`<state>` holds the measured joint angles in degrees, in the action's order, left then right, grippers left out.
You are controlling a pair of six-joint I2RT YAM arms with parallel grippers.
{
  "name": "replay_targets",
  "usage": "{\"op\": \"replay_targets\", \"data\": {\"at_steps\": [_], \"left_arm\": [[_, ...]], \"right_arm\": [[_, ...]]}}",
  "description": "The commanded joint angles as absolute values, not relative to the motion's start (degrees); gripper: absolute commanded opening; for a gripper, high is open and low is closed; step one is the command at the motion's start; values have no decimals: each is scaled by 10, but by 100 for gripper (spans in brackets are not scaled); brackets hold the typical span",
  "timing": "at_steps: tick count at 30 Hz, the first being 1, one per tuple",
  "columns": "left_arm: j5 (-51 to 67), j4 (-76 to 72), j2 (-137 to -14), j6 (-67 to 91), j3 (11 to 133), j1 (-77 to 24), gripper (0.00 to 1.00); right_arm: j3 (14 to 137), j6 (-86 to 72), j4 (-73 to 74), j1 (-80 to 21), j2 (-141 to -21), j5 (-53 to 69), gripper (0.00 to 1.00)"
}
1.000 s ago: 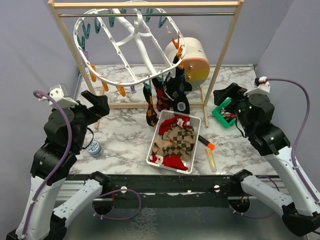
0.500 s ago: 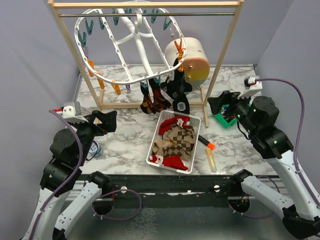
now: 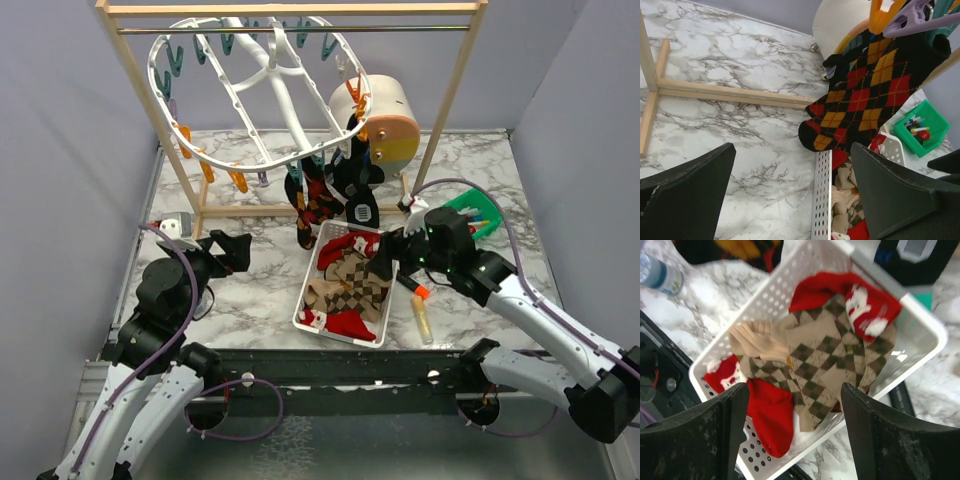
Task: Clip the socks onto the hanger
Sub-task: Pick up the sock from the bin.
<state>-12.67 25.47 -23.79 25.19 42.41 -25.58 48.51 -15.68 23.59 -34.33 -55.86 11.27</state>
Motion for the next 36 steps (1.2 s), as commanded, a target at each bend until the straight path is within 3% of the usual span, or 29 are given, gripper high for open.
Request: {"op": "replay_targets", "data": {"at_steps": [1, 7, 15, 19, 28, 36], "left_arm": [[-114, 195, -214, 263, 392, -256, 99], [-94, 215, -250, 254, 394, -256, 99], [-81, 226, -282, 247, 405, -256, 99], [-71, 226, -287, 241, 405, -256, 99], [-67, 226, -283, 239, 406, -256, 99], [-71, 226, -271, 238, 403, -256, 99]], "right_arm": [[441, -208, 154, -357, -581, 108, 78], [445, -191, 112, -428, -668, 49, 76], [464, -149, 121, -463, -733, -14, 63], [472, -126, 141, -498, -769, -58, 63], [466, -120, 123, -525, -794, -109, 54], [462, -121, 111, -531, -809, -114, 53]]}}
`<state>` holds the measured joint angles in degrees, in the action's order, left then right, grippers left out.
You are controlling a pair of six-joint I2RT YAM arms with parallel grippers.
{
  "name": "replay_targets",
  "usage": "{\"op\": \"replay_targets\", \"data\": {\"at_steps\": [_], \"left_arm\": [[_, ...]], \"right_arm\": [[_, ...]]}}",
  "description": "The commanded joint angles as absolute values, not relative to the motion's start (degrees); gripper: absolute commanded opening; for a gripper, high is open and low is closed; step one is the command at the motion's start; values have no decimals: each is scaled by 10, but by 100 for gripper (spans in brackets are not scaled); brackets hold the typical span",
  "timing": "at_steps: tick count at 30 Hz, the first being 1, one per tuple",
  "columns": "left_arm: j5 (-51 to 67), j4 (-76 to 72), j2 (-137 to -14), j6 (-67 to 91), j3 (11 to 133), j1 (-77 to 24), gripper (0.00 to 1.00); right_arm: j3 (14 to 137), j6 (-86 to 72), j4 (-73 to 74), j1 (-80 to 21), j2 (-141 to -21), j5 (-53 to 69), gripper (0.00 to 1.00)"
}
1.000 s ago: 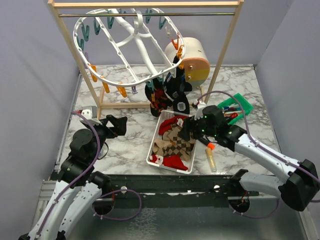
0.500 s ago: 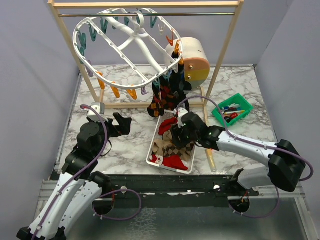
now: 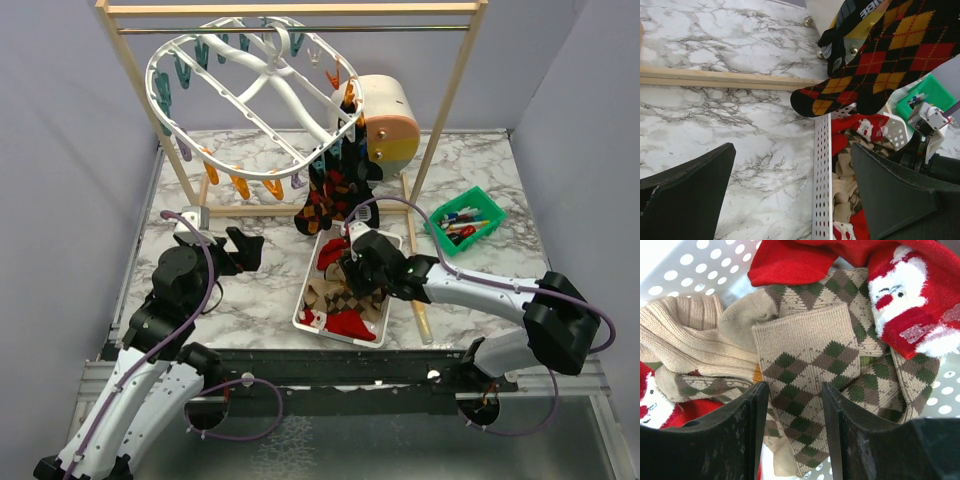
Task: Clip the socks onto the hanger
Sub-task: Pick up the sock from the bin.
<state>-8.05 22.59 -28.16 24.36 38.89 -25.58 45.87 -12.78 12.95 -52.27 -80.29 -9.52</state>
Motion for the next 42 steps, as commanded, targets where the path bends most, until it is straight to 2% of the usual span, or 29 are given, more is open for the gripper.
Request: {"op": "replay_targets", "data": {"at_steps": [1, 5, 9, 15, 21, 27, 30, 33, 42], "left_arm": [[-71, 226, -269, 238, 403, -256, 99], [-72, 226, -263, 238, 402, -256, 99], [-73, 226, -261, 238, 402, -256, 99], [-74, 226, -260, 238, 402, -256, 99], [-73, 226, -258, 239, 402, -256, 99], [-71, 226, -261, 238, 402, -256, 99], [-70, 226, -260, 238, 402, -256, 99], [-71, 226, -258, 238, 402, -256, 99], [-72, 226, -257, 239, 401, -256, 99]], "right_arm": [[463, -121, 110, -532, -809, -115, 54], [463, -120, 106, -539, -799, -120, 60], [465, -120, 105, -545, -794, -126, 61], [474, -120, 119, -546, -821, -153, 53], [476, -120, 123, -549, -835, -163, 52], [474, -120, 109, -564, -821, -164, 65], [477, -124, 107, -564, -828, -171, 66], [485, -130, 117, -564, -842, -192, 61], [480, -138, 125, -564, -837, -214, 34]]}}
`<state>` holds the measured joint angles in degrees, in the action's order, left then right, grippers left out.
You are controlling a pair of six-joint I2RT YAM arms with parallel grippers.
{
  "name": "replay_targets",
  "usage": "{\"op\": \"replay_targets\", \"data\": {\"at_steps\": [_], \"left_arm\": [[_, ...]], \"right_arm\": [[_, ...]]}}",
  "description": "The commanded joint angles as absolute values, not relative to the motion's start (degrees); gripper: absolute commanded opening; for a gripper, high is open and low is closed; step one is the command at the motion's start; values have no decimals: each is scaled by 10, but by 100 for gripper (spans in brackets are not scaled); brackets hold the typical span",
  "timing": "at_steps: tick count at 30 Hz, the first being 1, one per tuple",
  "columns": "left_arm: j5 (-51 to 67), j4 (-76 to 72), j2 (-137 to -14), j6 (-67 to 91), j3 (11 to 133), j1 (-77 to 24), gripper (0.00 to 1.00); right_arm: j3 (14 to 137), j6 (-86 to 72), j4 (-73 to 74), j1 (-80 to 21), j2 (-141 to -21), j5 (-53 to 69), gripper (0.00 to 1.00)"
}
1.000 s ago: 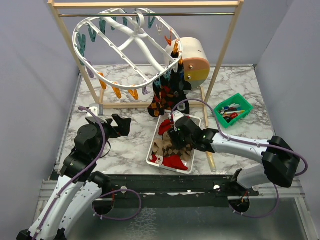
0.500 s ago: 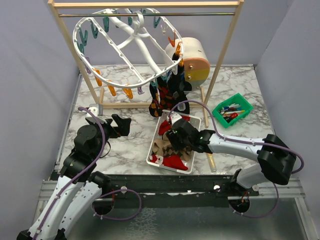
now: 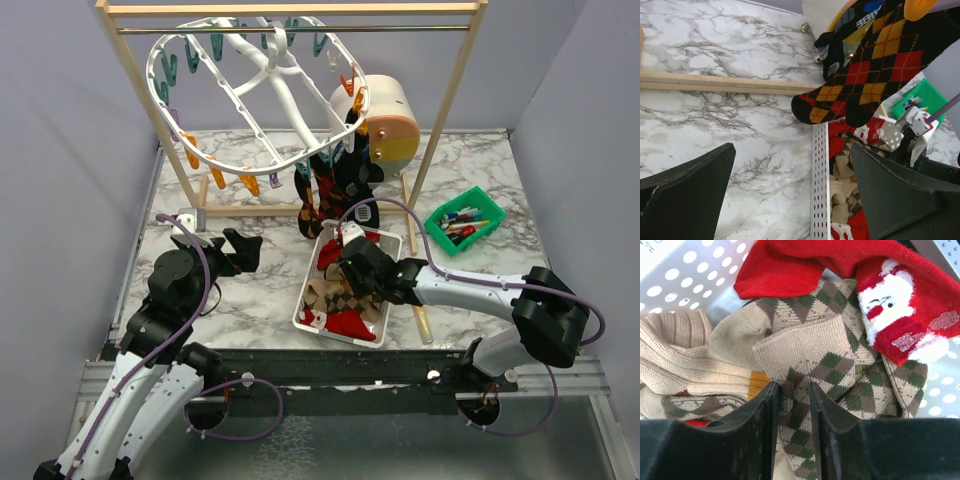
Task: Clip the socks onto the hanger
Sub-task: Pick up the sock from the bin.
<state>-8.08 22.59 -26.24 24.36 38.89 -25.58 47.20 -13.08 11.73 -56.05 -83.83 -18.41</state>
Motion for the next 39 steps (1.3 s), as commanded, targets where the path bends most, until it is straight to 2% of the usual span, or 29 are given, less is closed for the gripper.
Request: {"op": "replay_targets", "data": {"at_steps": [1, 5, 9, 24, 32, 35, 39], "left_arm": [[-72, 226, -257, 239, 401, -256, 99], [-71, 226, -257, 241, 400, -256, 99], [-67, 226, -257, 244, 400, -256, 99], [-7, 251, -259, 260, 433, -256, 99], [-64, 284, -260, 326, 467, -256, 99], [-23, 271, -267, 310, 473, -256, 99], [89, 191, -239, 281, 441, -256, 99]], "right_arm": [[478, -138, 124, -564, -832, -215, 30], [474, -135, 124, -564, -804, -211, 18], [479, -136, 137, -564, -764, -203, 1], [462, -93, 145, -564, -512, -125, 0], [470, -72, 102, -564, -433, -54, 0], [475, -72, 81, -564, -422, -19, 0], [463, -84, 22, -564, -402, 4, 0]]}}
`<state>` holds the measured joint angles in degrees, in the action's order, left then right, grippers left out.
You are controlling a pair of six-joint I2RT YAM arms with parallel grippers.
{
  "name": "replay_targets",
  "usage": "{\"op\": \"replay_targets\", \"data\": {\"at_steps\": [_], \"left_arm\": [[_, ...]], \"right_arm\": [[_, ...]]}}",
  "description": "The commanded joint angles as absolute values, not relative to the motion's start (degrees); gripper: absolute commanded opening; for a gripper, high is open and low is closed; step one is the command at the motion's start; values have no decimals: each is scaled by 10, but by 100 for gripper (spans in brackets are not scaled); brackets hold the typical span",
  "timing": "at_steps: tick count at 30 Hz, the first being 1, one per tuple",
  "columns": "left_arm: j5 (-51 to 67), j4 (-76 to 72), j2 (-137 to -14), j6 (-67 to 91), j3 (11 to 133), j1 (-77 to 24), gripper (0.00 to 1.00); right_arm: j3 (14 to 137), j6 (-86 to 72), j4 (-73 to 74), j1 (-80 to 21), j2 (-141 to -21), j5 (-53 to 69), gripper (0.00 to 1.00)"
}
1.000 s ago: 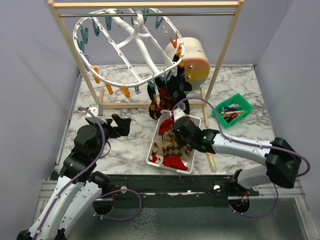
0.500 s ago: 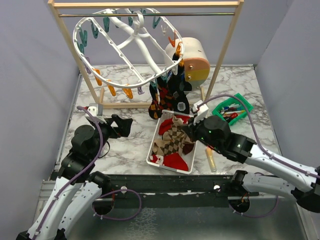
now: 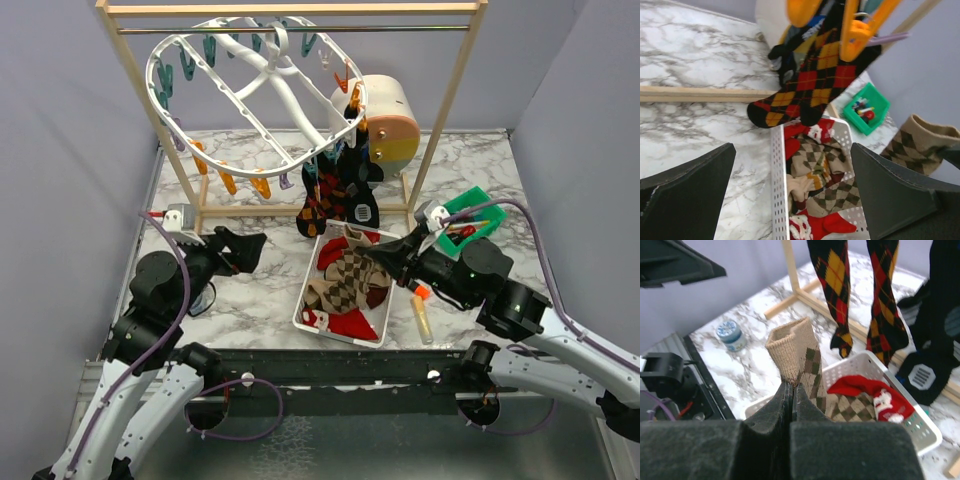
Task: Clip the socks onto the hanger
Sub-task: Pick up the sock from the bin.
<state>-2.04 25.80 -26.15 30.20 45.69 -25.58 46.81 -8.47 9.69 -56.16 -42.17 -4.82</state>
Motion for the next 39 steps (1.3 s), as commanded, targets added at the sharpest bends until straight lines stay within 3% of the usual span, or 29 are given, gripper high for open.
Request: {"op": "replay_targets", "data": {"at_steps": [1, 6, 21, 39], "left_arm": [[103, 160, -227, 283, 426, -256, 99], [160, 9, -178, 313, 369, -256, 99], [382, -98, -276, 296, 433, -256, 99], [471, -197, -384, 338, 455, -258, 99]], "right_arm": [[458, -88, 8, -564, -397, 14, 1], [445, -102, -45, -564, -389, 23, 1], [442, -96, -97, -564, -380, 70, 0], [417, -154, -242, -564, -406, 164, 0]]}}
